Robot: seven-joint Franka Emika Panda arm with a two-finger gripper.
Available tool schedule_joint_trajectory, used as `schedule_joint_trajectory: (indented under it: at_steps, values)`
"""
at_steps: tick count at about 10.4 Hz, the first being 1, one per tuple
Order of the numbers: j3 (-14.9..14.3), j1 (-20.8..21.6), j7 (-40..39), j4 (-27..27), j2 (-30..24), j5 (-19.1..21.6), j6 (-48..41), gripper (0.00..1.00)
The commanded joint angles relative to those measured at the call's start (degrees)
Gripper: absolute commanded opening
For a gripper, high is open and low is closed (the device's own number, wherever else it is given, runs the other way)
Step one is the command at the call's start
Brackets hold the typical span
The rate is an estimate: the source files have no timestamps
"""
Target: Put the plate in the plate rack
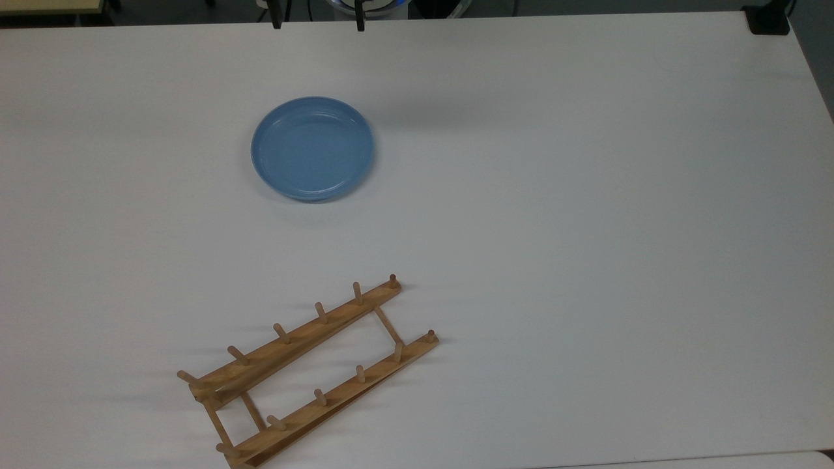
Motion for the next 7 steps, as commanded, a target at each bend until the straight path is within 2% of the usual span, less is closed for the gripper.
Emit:
schedule_joint_trajectory:
  at_steps: [1, 7]
  values:
    - [-0.16, 0.79, 0.99, -1.04, -0.48, -0.15, 1.12, 1.00]
    - [-0.15, 0.44, 0.64, -1.04, -0.48, -0.06, 1.03, 1.00]
